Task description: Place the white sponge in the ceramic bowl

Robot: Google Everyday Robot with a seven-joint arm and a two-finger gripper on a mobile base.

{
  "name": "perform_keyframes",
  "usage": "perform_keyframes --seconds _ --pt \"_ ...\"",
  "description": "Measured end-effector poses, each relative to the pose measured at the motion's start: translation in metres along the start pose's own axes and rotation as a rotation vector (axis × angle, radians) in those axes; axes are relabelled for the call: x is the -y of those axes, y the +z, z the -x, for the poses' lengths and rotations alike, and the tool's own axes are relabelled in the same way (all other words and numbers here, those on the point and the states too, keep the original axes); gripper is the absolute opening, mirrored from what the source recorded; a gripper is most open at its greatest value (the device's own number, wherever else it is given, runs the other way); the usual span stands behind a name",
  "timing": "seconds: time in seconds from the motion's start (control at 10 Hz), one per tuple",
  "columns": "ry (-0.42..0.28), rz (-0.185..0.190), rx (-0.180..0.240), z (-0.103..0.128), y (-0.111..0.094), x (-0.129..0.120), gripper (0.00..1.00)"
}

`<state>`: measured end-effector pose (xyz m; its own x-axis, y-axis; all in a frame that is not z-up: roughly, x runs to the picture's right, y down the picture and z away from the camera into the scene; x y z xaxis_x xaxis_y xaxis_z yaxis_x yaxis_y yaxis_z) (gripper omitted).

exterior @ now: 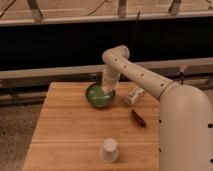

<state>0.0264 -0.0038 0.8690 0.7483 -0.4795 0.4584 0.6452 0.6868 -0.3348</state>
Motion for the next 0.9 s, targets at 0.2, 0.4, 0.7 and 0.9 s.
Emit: perform_keyframes --seconds 0.2,0.4,0.7,0.9 --pt "-0.005 0.0 0.002 -0.0001 0.0007 0.0001 0.74" --pt "-0.008 0.0 0.004 -0.0001 0.0018 0.0001 0.8" --pt "-0.013 -0.001 0.005 -0.0023 0.0023 0.0004 0.69" --pt "-0.017 0.0 0.007 -0.0025 0.0025 0.0004 0.66"
